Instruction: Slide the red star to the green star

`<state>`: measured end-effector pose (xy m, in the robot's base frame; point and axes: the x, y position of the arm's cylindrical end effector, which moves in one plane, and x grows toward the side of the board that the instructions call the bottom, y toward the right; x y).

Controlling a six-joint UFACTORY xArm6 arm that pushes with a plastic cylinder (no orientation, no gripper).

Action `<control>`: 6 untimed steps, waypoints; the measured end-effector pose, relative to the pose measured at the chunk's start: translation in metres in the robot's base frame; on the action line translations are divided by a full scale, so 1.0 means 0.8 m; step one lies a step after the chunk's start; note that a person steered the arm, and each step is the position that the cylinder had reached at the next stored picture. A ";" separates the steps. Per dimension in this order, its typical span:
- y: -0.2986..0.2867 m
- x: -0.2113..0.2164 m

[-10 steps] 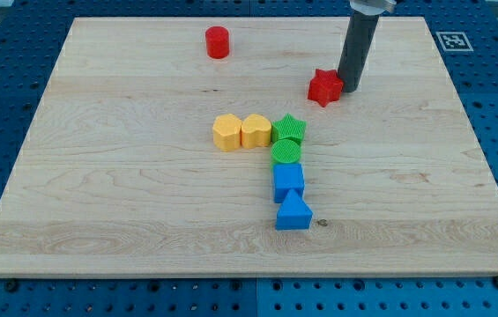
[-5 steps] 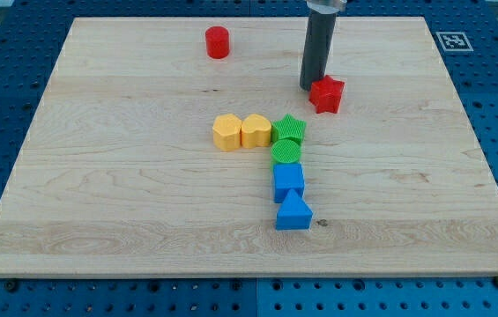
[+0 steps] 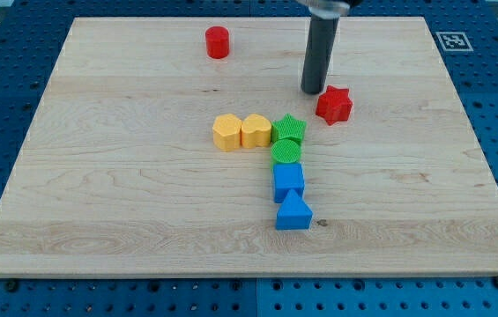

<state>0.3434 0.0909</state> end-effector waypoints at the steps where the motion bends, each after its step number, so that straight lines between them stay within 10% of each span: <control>1: 0.031 0.012; 6: 0.041 0.096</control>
